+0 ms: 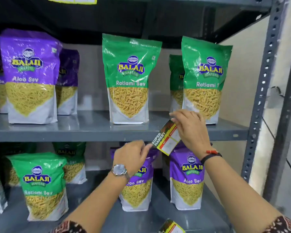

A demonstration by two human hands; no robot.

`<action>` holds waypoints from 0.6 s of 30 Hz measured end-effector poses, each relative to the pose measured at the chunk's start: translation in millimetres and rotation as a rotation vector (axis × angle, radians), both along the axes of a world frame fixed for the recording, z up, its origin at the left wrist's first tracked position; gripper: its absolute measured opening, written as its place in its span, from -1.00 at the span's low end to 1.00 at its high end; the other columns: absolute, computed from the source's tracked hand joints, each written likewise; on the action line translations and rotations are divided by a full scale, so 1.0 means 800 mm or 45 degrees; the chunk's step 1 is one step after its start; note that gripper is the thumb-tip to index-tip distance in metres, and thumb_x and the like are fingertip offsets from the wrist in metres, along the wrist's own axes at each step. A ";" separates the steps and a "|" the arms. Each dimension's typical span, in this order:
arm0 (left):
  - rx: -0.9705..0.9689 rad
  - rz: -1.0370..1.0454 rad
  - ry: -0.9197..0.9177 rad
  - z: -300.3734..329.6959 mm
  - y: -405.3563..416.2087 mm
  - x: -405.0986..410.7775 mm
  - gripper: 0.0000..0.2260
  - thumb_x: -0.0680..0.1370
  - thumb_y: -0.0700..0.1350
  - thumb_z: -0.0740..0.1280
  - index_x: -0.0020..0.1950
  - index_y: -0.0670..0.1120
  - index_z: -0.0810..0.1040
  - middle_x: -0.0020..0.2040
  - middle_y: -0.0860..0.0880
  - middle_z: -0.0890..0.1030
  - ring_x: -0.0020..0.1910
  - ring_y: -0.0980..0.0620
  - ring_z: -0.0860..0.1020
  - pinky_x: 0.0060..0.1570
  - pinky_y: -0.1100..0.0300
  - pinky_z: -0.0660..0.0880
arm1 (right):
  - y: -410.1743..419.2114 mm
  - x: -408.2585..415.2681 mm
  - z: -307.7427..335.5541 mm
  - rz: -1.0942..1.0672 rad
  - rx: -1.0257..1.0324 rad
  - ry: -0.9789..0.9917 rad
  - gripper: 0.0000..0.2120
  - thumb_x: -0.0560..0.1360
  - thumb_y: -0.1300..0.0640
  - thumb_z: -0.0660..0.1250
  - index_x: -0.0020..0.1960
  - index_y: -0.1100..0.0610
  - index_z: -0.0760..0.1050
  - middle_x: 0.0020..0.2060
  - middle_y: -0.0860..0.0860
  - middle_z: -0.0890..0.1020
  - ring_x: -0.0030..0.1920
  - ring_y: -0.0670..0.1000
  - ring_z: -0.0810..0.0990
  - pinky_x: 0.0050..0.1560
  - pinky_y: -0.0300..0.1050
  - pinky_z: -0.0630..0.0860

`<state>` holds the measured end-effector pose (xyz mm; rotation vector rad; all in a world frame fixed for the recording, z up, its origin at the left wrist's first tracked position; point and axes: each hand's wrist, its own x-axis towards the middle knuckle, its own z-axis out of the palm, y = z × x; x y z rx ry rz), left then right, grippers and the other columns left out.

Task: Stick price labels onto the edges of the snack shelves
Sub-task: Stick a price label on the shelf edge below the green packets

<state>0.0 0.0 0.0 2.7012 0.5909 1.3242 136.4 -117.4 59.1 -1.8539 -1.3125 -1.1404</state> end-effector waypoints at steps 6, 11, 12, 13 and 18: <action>-0.749 -0.220 -0.357 -0.023 -0.007 0.036 -0.84 0.47 0.03 0.35 -0.21 -0.03 0.59 -0.27 0.00 0.63 -0.25 0.04 0.57 -0.23 0.15 0.52 | 0.009 0.000 -0.016 0.054 0.091 0.193 -0.86 0.47 0.15 0.23 -0.04 0.16 0.52 -0.12 0.12 0.64 -0.09 0.22 0.55 -0.08 0.02 0.33; -0.849 -0.219 -0.509 -0.019 -0.010 0.052 -0.77 0.47 -0.10 0.37 -0.39 0.03 0.48 -0.41 0.08 0.58 -0.35 0.03 0.56 -0.38 0.26 0.45 | 0.011 -0.001 -0.011 0.069 0.097 0.257 -0.96 0.48 0.23 0.30 -0.15 0.17 0.49 -0.20 0.10 0.59 -0.14 0.19 0.51 -0.11 -0.05 0.22; -0.822 -0.208 -0.504 -0.020 -0.009 0.053 -0.74 0.47 -0.11 0.37 -0.40 0.06 0.45 -0.41 0.08 0.58 -0.35 0.01 0.56 -0.38 0.24 0.46 | 0.010 -0.003 -0.011 0.067 0.093 0.248 -0.96 0.49 0.23 0.29 -0.15 0.17 0.48 -0.22 0.08 0.57 -0.14 0.18 0.50 -0.11 -0.04 0.20; -0.787 -0.199 -0.496 -0.020 -0.008 0.052 -0.73 0.47 -0.11 0.37 -0.41 0.07 0.44 -0.41 0.04 0.59 -0.36 -0.01 0.56 -0.37 0.19 0.50 | 0.008 -0.006 -0.012 0.059 0.082 0.243 -0.95 0.49 0.24 0.28 -0.15 0.17 0.48 -0.23 0.03 0.53 -0.13 0.16 0.48 -0.10 -0.05 0.17; -0.531 -0.184 -0.461 -0.004 -0.007 0.040 -0.73 0.48 -0.18 0.35 -0.40 0.03 0.43 -0.42 -0.06 0.61 -0.38 -0.10 0.55 -0.36 -0.03 0.54 | -0.010 -0.007 -0.036 0.115 0.239 0.370 -0.89 0.49 0.21 0.26 -0.19 0.06 0.45 -0.25 -0.07 0.49 -0.16 0.07 0.46 -0.13 -0.06 0.15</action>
